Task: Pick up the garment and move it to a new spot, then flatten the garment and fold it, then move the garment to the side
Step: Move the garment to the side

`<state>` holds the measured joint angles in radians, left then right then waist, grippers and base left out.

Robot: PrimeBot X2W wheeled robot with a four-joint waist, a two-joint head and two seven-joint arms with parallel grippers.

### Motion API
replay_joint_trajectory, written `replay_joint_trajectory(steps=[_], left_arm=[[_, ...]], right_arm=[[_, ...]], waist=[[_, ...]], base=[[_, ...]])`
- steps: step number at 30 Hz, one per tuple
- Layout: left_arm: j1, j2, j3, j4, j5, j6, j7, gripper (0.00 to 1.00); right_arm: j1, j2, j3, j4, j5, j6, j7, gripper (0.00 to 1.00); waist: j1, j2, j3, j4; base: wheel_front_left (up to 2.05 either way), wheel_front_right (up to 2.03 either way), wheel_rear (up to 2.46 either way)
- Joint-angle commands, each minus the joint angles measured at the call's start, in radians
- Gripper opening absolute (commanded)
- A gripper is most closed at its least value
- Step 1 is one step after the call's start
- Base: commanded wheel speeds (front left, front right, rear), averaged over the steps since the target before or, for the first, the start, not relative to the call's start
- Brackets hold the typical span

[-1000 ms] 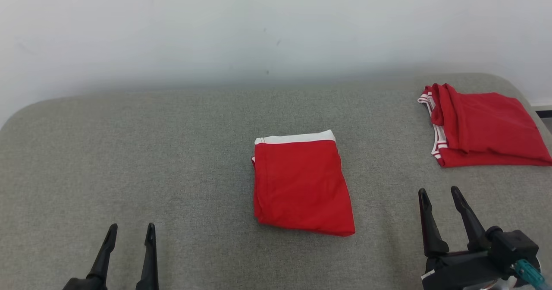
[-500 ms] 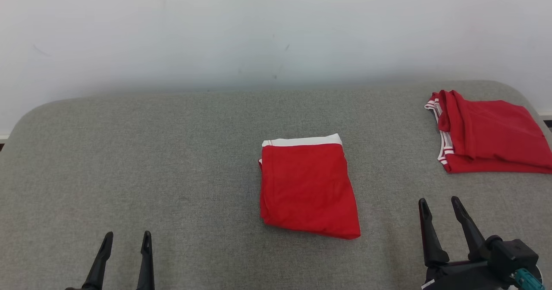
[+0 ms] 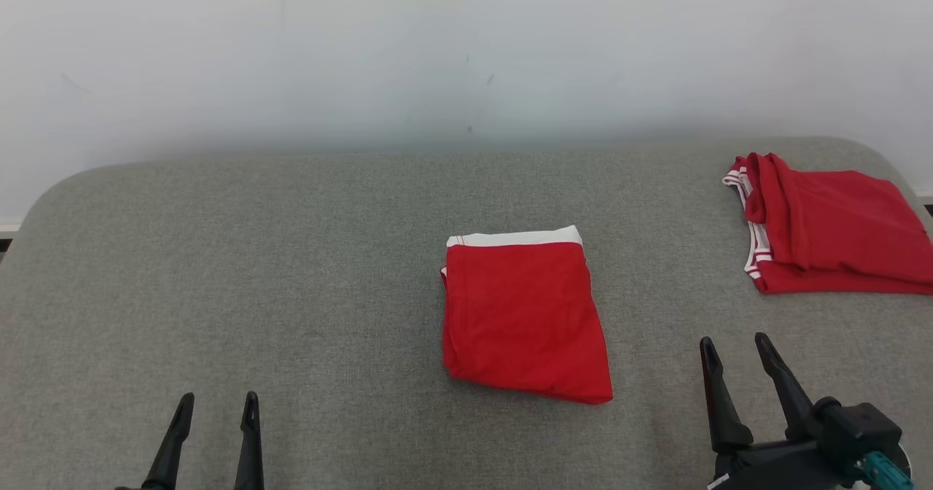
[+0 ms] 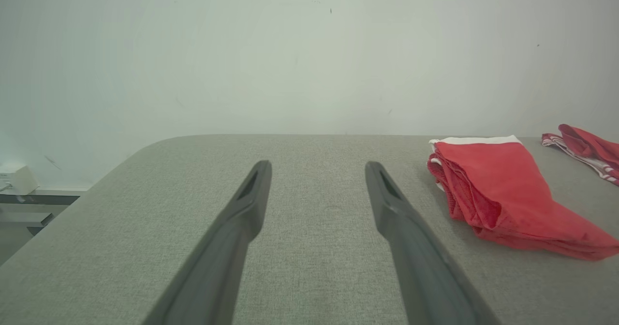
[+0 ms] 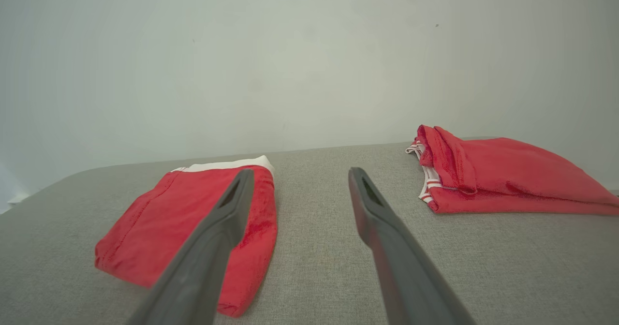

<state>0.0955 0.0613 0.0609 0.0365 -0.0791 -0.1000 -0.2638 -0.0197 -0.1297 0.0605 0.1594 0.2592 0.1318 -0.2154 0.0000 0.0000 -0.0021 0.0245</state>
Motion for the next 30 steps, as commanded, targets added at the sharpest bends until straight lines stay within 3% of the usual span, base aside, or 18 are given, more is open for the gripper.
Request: replay_joint_trajectory(steps=[1, 7, 15, 30], left_arm=[[0.004, 0.003, -0.002, 0.0, 0.005, 0.003, 0.0, 1.0], [-0.027, 0.002, -0.014, 0.003, 0.002, 0.0, 0.0, 1.0], [-0.072, -0.003, -0.043, 0.008, -0.003, -0.002, 0.0, 1.0], [-0.175, -0.009, -0.099, 0.034, -0.027, 0.003, 0.0, 1.0]], right_arm=[[-0.013, -0.013, 0.009, -0.002, -0.007, -0.003, -0.001, 1.0], [-0.093, -0.063, 0.057, 0.021, -0.002, -0.003, 0.027, 1.0], [-0.273, -0.098, 0.117, 0.167, 0.016, -0.003, 0.062, 1.0], [-0.572, -0.093, 0.218, 0.671, 0.043, -0.003, 0.066, 1.0]], waist=[[0.0, 0.0, 0.003, 0.003], [0.0, 0.0, 0.032, 0.021], [0.0, 0.0, 0.087, 0.06], [0.0, 0.0, 0.188, 0.188]], base=[[0.0, 0.0, 0.0], [0.0, 0.0, 0.0], [0.0, 0.0, 0.0], [0.0, 0.0, 0.0]])
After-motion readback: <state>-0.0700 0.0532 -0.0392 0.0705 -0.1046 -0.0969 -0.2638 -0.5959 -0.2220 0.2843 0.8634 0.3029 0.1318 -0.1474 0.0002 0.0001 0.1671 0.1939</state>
